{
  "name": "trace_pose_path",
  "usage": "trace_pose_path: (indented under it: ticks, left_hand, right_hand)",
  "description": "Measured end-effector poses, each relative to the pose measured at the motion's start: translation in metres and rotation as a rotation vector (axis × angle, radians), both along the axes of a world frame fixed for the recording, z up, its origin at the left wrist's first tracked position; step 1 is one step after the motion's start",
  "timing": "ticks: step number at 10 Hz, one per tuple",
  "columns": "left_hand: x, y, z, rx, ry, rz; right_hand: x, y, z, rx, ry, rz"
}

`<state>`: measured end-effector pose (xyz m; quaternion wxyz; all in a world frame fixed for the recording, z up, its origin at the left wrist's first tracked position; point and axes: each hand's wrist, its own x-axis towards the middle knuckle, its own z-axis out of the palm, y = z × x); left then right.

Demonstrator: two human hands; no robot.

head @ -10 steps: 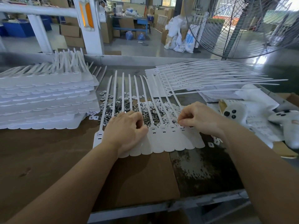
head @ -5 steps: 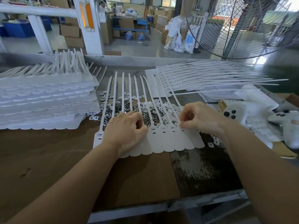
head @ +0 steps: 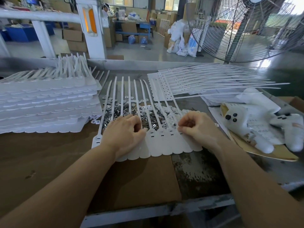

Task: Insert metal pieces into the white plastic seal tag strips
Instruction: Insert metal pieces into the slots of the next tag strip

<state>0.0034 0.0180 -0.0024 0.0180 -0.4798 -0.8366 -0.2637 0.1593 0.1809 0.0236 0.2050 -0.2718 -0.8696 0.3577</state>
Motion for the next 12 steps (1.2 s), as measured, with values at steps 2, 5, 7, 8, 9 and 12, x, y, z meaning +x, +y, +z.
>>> trace_pose_path:
  ticks: [2, 5, 7, 8, 9, 12]
  left_hand:
    - [0.0, -0.008, -0.002, -0.008, 0.095, -0.001]
    - [0.006, -0.013, -0.009, -0.003, 0.235, 0.014]
    - [0.007, -0.016, -0.009, 0.011, 0.252, 0.016]
    - [0.008, -0.017, -0.009, 0.001, 0.259, 0.02]
    - [0.009, -0.017, -0.009, -0.005, 0.262, 0.027]
    - [0.011, -0.018, -0.008, -0.018, 0.26, 0.039]
  right_hand:
    - [-0.004, -0.007, -0.012, 0.022, 0.048, -0.076]
    - [-0.005, -0.014, -0.025, 0.177, 0.091, -0.143]
    - [-0.004, -0.017, -0.025, 0.235, 0.118, -0.135]
    - [-0.003, -0.017, -0.025, 0.245, 0.12, -0.131]
    - [-0.003, -0.017, -0.026, 0.263, 0.11, -0.133]
    - [-0.003, -0.018, -0.025, 0.271, 0.114, -0.142]
